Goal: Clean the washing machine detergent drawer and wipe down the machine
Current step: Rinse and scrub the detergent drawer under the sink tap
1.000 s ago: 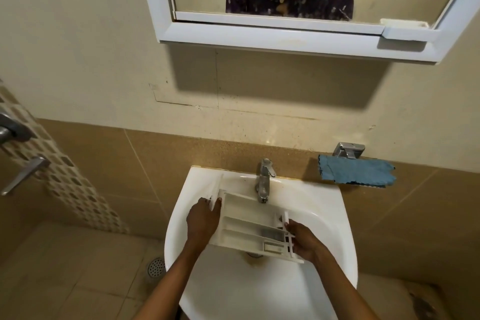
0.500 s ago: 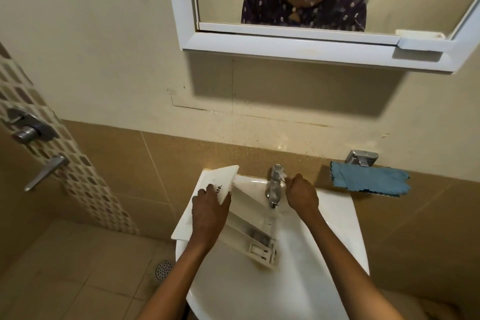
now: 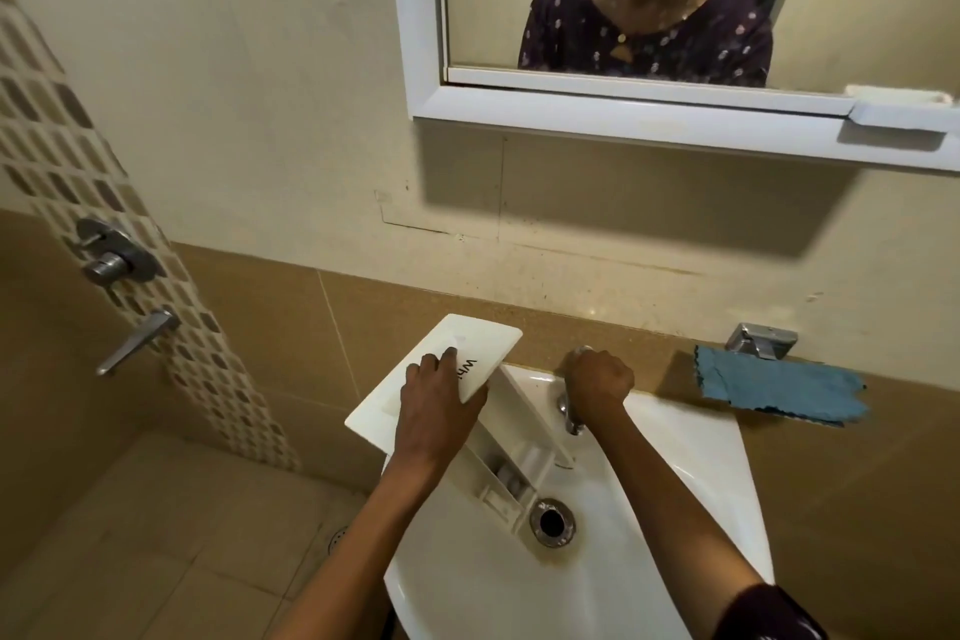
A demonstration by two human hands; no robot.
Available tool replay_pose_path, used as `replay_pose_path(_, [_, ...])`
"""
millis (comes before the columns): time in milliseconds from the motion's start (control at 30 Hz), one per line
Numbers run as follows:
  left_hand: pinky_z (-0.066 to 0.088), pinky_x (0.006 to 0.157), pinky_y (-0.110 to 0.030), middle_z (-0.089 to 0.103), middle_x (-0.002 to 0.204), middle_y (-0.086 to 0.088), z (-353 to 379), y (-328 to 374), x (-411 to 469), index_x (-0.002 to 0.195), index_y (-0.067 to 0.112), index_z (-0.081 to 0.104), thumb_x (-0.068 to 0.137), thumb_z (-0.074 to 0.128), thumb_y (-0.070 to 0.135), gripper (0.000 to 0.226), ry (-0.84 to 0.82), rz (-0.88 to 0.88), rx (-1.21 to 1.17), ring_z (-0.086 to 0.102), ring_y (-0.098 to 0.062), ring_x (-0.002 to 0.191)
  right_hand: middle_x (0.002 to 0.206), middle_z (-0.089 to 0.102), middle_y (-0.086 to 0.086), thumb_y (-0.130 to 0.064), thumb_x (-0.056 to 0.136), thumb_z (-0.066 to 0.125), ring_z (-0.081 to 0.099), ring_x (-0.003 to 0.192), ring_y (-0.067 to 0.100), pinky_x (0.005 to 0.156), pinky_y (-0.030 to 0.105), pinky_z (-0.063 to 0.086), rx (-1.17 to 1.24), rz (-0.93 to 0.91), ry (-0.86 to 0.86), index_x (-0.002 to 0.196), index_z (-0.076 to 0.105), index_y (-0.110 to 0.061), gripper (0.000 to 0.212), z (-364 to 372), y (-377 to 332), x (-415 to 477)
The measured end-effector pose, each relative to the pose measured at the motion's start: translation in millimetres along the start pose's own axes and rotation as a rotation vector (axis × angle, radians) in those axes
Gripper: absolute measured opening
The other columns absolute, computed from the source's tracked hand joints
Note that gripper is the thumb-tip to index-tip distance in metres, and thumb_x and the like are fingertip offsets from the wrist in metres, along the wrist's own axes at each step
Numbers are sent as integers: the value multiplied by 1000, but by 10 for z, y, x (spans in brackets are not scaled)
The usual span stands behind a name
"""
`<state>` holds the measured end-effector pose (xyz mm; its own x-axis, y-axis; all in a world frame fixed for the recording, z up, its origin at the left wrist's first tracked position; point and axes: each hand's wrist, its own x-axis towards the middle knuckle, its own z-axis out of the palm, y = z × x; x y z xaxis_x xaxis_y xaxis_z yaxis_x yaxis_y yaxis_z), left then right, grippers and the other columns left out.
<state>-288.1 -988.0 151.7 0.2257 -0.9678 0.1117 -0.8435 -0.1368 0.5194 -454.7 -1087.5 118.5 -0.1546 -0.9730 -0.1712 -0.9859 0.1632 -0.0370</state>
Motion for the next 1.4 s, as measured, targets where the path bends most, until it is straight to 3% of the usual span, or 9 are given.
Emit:
replay_pose_path(200, [35,97,-29,47,131,-5,-155,26,34,140,14,35,88,57,39,62,-45,166,67,40,-20,119,112,66,4,-30,96,44,62,105,21,79,27,44,25,-13,12,112,64,-14,30,-214,57,-96])
replay_pose_path(333, [34,97,-28,47,132,-3,-366,73,131,141,17,35,86,59,39,64,-119,321,147,39,-20,120,87,68,13,-58,95,20,65,76,28,72,32,47,578,-36,-102,96,67,-5,71,-641,27,-253])
replay_pose_path(500, [36,91,-27,51,127,-2,-608,261,174,141,21,37,83,62,39,66,-144,524,247,42,-20,116,65,63,14,-56,95,31,59,39,18,36,19,37,1116,-186,-498,92,59,-14,51,-1033,20,-580])
replay_pose_path(633, [36,86,-26,52,126,-1,-810,420,196,141,22,37,84,60,46,65,-79,640,282,45,-19,114,62,58,11,-28,98,47,49,29,13,29,14,34,1288,-207,-347,102,53,-2,27,-1105,33,-669])
replay_pose_path(800, [31,98,-29,52,131,0,-1001,511,174,141,23,39,71,59,67,85,-29,694,329,44,-18,120,51,63,2,-23,95,53,44,28,11,29,13,33,1481,-270,-198,102,58,-4,21,-1213,112,-754])
replay_pose_path(933, [33,101,-29,53,127,0,-1170,464,100,130,21,53,65,48,76,86,88,600,-8,45,-15,121,66,60,9,-21,95,52,42,28,11,28,13,32,1551,-276,-111,107,57,-3,22,-1282,203,-836])
replay_pose_path(1033, [37,99,-27,54,131,-6,-1197,409,165,129,13,53,86,58,44,53,233,326,-321,50,-19,120,69,57,10,-20,95,52,40,27,10,28,13,30,1596,-253,-77,109,56,-1,24,-1300,279,-893])
replay_pose_path(1233, [40,105,-34,48,138,-16,-1123,463,273,139,2,35,91,57,31,60,-20,-206,-970,51,-25,121,69,57,9,-19,95,53,43,29,8,27,12,31,1643,-208,-41,109,55,-2,23,-1324,356,-990])
replay_pose_path(1400, [55,57,-20,64,86,-8,-1162,586,252,112,1,55,95,50,16,23,-171,-234,-1163,65,-10,57,56,61,1,-17,95,52,42,28,9,27,12,30,1721,-239,-26,103,55,-4,15,-1417,394,-1063])
